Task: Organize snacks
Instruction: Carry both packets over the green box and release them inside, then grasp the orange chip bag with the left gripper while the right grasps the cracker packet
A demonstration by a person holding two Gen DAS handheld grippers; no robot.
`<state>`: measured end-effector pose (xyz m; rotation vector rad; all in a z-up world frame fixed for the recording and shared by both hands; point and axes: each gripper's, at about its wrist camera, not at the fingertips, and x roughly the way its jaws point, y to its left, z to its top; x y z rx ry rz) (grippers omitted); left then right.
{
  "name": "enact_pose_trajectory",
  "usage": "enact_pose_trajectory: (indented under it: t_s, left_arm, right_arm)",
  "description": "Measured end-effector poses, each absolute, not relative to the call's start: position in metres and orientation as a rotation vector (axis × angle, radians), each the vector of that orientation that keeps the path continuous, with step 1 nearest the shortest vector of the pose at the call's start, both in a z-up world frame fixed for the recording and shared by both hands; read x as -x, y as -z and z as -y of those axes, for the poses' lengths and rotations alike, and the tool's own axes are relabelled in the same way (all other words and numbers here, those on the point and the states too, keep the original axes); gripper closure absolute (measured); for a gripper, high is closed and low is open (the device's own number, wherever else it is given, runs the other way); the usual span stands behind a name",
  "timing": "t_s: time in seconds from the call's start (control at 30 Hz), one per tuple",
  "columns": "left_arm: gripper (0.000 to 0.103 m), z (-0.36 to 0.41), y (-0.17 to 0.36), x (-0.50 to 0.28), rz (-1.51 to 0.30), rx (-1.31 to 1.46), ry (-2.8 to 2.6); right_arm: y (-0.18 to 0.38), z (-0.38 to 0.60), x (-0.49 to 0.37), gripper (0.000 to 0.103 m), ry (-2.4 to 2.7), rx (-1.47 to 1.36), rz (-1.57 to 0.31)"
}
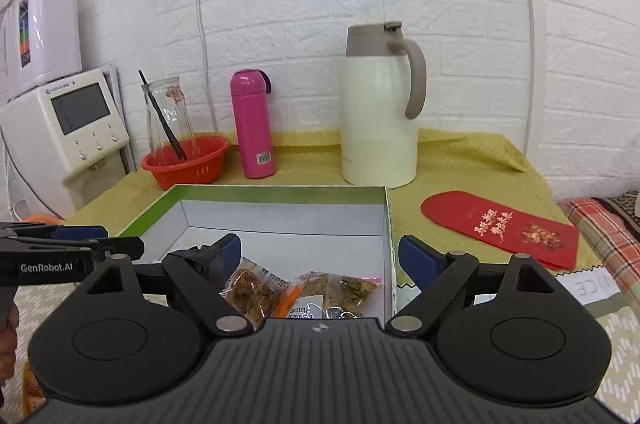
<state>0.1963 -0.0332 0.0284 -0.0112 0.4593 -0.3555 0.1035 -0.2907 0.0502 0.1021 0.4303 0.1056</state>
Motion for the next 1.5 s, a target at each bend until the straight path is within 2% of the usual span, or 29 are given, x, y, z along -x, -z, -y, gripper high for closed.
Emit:
enact_pose_trajectory:
  t_s: [0.17, 0.33, 0.53, 0.73, 1.07, 1.1, 1.17, 1.23, 1.5]
  left_arm:
    - [0.036, -0.002, -0.016, -0.145, -0.460, 0.003, 0.327]
    - [0.036, -0.014, 0.005, -0.125, -0.529, 0.017, 0.363]
    - [0.035, -0.023, 0.024, -0.124, -0.608, 0.004, 0.392]
    - [0.034, -0.012, 0.039, -0.124, -0.690, -0.045, 0.482]
    - [0.031, -0.005, 0.047, -0.118, -0.689, -0.099, 0.514]
    - [0.031, -0.005, 0.047, -0.118, -0.687, -0.099, 0.512]
    - [0.042, -0.006, 0.046, -0.115, -0.678, -0.097, 0.487]
    - [0.048, -0.007, 0.046, -0.110, -0.666, -0.099, 0.470]
    - [0.050, -0.028, 0.040, -0.077, -0.627, -0.060, 0.352]
  right_arm:
    - [-0.049, 0.300, -0.028, 0.000, -0.147, -0.173, -0.420]
    - [-0.032, 0.299, 0.012, 0.000, -0.012, -0.313, -0.549]
    - [-0.008, 0.289, 0.026, 0.000, 0.028, -0.390, -0.664]
    - [0.011, 0.288, 0.003, 0.000, 0.059, -0.562, -0.818]
    - [0.016, 0.247, -0.009, 0.000, 0.091, -0.272, -0.800]
    - [0.016, 0.246, -0.006, 0.004, 0.094, -0.241, -0.784]
    - [0.017, 0.248, -0.003, 0.004, 0.075, -0.226, -0.771]
    - [0.016, 0.249, 0.001, 0.005, 0.061, -0.211, -0.765]
    - [0.000, 0.257, 0.026, 0.005, 0.041, -0.260, -0.662]
